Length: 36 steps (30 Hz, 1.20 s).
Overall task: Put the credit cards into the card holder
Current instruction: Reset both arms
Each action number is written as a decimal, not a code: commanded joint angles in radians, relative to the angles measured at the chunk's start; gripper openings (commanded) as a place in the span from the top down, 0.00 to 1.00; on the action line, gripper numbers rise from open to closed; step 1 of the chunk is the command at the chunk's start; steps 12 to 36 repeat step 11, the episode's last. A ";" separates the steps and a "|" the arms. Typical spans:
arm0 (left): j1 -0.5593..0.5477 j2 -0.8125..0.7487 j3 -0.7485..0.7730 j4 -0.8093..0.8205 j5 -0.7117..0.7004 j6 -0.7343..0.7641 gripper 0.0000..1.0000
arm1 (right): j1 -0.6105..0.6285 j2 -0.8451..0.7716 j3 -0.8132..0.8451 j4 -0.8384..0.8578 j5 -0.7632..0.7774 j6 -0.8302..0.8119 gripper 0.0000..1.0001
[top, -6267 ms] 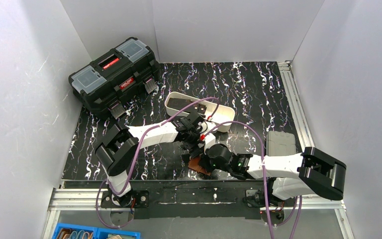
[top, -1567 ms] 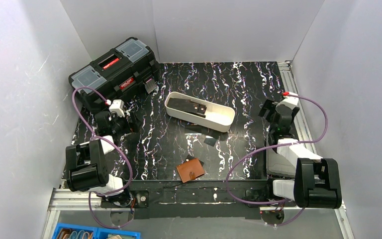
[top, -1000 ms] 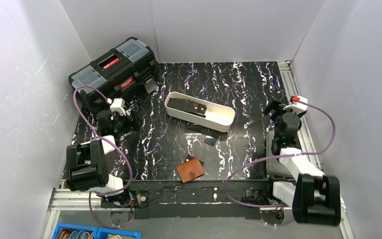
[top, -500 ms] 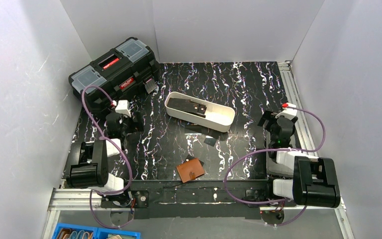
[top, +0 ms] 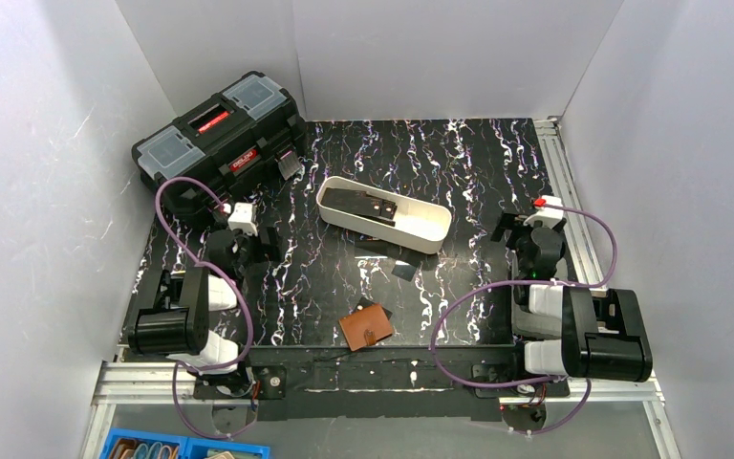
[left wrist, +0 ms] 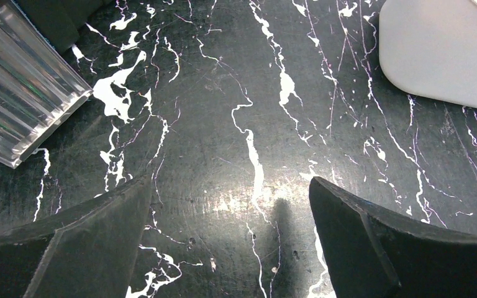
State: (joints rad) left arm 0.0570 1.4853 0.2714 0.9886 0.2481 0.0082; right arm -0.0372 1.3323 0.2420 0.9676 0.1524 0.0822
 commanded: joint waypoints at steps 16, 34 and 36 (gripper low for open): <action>0.004 0.001 0.018 0.039 0.002 0.019 0.02 | 0.000 -0.004 0.011 0.033 -0.011 0.004 0.02; 0.004 0.001 0.018 0.039 0.002 0.019 0.02 | 0.000 -0.004 0.011 0.033 -0.011 0.004 0.02; 0.004 0.001 0.018 0.039 0.002 0.019 0.02 | 0.000 -0.004 0.011 0.033 -0.011 0.004 0.02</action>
